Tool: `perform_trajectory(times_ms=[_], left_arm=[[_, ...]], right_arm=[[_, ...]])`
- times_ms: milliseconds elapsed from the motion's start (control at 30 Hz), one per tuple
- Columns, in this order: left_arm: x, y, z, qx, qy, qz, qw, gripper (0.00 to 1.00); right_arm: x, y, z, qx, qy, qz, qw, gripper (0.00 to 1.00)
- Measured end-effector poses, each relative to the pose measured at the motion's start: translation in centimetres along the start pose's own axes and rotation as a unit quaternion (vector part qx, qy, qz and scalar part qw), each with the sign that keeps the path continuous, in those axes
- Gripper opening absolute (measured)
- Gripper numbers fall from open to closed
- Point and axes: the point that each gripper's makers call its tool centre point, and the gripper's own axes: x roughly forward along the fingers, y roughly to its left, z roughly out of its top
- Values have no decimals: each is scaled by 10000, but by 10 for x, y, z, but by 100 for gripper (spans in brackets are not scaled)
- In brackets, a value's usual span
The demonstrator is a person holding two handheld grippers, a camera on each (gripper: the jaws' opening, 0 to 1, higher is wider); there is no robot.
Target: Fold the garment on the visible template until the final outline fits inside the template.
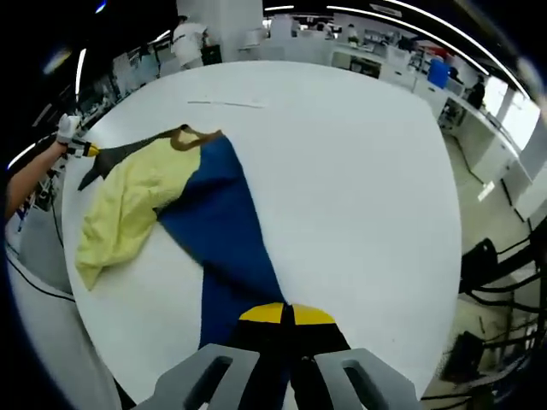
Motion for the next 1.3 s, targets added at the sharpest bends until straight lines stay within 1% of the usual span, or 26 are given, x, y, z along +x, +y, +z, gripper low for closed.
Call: perform_trajectory(times_ms=[167,300,500,667,767,933,1067,1300], left_arm=[[1,6,4,-53,-36,36,10000,0],[3,8,5,-10,-28,49,10000,0],[4,20,7,-25,-19,122,9999,0],[4,28,15,-7,-30,201,9998,0],[7,33,16,-3,-1,228,9997,0],[10,39,18,16,-5,277,9996,0],[10,38,19,40,-8,293,9996,0],[12,41,22,105,-12,332,9994,0]], right_arm=[[0,-9,-3,50,48,-77,9999,0],[-1,-13,0,53,50,-111,9999,0],[-1,-19,2,-9,101,-171,9998,0],[-1,-24,5,-35,95,-213,9997,0],[0,-26,5,-50,95,-222,9997,0],[0,-32,5,-96,21,-291,9995,0],[-1,-35,5,-77,-22,-331,9994,0],[0,-39,5,-166,-113,-448,9988,0]])
